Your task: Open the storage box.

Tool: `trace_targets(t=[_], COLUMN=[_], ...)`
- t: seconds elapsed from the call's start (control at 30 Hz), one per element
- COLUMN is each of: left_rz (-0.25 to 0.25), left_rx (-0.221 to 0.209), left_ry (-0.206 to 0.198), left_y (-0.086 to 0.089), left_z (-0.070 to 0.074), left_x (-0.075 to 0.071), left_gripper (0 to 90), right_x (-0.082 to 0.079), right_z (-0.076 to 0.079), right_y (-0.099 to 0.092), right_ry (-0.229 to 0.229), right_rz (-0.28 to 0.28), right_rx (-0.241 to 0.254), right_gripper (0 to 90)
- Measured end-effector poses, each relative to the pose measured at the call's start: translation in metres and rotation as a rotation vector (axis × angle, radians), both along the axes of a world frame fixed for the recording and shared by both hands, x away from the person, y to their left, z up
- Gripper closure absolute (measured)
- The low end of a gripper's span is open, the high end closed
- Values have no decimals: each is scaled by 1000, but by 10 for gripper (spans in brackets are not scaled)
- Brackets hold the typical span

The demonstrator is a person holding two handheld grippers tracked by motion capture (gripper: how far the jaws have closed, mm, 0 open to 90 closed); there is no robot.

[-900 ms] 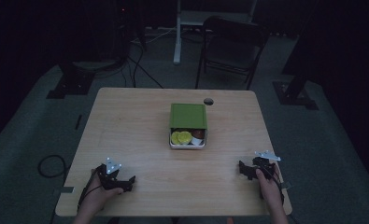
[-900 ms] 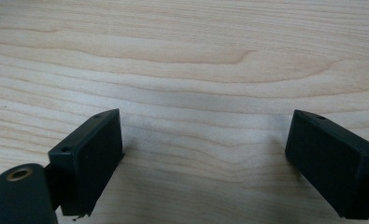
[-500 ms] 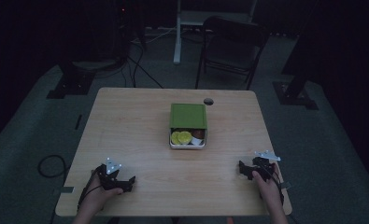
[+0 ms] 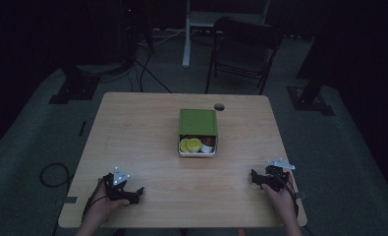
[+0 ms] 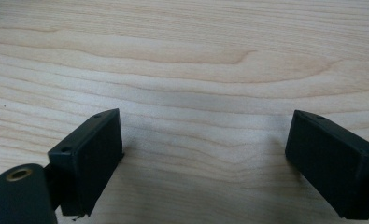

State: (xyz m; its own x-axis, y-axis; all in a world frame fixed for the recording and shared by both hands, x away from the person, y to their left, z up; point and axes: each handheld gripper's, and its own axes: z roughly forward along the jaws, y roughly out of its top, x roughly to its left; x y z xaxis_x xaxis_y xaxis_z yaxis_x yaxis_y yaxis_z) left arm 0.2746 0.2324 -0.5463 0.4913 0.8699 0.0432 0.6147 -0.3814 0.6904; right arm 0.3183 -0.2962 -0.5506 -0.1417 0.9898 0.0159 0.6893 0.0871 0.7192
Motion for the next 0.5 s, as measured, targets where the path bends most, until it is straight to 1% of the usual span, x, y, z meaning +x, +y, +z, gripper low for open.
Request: trace_targets(t=[0.2,0.33,0.37,0.4,0.5], left_rz=[-23,-39,-42,-47,-66], left_rx=[30,34,28,33,45], left_ry=[-40,-47,-53,-56,-79], left_y=[-5,-7,-8,-9,-13], left_z=[0,1,1,1,3], left_x=[1,1,1,1,1], left_gripper=[14,16,33,53,53], right_x=[0,0,0,0,0], right_z=[0,0,0,0,0], right_y=[0,0,0,0,0], right_ry=[0,0,0,0,0], right_rz=[0,0,0,0,0], right_rx=[0,0,0,0,0], right_gripper=[106,106,106,106,106])
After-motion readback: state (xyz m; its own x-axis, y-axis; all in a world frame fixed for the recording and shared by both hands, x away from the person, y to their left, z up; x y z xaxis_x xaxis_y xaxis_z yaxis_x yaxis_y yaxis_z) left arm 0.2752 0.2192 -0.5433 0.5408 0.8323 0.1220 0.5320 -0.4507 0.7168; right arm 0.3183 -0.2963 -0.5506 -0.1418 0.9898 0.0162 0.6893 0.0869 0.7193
